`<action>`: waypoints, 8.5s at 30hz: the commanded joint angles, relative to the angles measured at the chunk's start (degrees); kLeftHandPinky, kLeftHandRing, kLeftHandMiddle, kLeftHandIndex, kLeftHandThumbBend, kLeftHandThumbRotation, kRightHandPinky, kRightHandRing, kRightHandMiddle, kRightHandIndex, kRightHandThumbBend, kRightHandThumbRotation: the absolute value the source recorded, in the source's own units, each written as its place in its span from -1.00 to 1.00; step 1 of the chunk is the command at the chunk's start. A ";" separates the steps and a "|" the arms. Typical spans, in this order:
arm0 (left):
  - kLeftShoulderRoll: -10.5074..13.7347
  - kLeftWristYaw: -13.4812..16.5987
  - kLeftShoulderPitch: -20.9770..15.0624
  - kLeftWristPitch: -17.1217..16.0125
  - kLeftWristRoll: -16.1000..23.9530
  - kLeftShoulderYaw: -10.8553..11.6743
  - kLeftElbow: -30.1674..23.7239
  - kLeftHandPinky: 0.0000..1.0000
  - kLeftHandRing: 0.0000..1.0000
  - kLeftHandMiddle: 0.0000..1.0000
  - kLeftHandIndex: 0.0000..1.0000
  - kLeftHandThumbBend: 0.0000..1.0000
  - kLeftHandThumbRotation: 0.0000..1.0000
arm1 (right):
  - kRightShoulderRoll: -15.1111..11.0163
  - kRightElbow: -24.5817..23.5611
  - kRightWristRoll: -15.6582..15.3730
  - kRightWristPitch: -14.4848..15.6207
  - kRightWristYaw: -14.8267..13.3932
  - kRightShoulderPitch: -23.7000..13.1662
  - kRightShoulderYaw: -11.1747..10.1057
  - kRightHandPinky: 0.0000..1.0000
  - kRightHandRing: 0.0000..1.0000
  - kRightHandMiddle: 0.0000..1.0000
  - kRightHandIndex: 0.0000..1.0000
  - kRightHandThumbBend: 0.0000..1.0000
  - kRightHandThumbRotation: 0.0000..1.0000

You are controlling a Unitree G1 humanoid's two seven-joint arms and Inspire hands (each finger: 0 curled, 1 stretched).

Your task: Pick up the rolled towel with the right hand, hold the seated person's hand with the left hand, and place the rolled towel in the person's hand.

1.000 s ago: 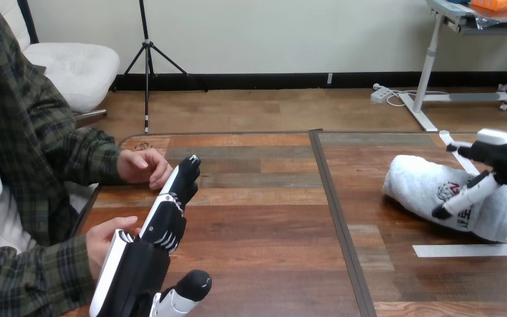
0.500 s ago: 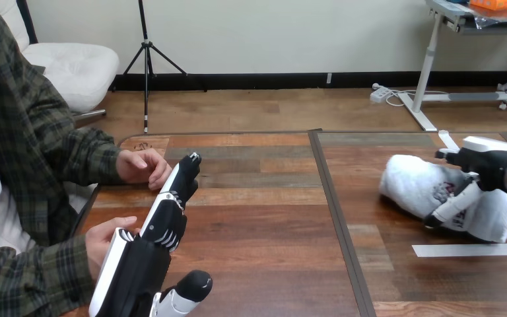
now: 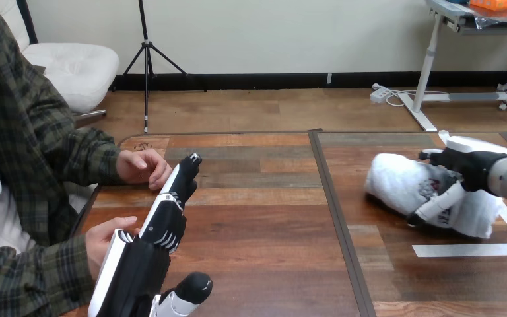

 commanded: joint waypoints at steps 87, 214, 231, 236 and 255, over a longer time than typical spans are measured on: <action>-0.30 0.79 1.13 3.39 -0.64 -0.31 -8.56 0.89 0.94 0.94 0.83 0.75 0.54 | 5.53 -0.51 6.17 -11.77 -7.98 4.97 -2.15 -0.43 -0.37 -0.29 -0.29 0.65 -1.00; -0.92 0.65 -2.66 6.64 -1.68 0.55 -12.45 0.85 0.89 0.89 0.74 0.65 0.42 | 8.57 -12.77 1.66 -10.70 -19.66 15.79 6.18 -0.18 -0.17 -0.16 -0.18 0.58 -1.00; -1.03 0.87 -2.52 6.67 -1.49 0.79 -11.84 0.84 0.90 0.88 0.73 0.66 0.39 | 7.85 -12.86 2.42 -13.50 -20.12 15.04 4.36 -0.47 -0.38 -0.32 -0.30 0.57 -1.00; -1.25 1.37 -2.28 6.86 -0.79 1.18 -11.79 0.82 0.88 0.87 0.72 0.68 0.39 | 7.66 -13.62 3.31 -13.62 -19.29 14.92 3.56 -0.52 -0.44 -0.37 -0.36 0.55 -1.00; -1.35 2.38 -1.96 6.60 1.27 2.21 -11.43 0.75 0.84 0.84 0.72 0.69 0.40 | 5.55 -19.36 5.91 -18.74 -18.85 16.37 0.54 -0.53 -0.47 -0.41 -0.40 0.57 -1.00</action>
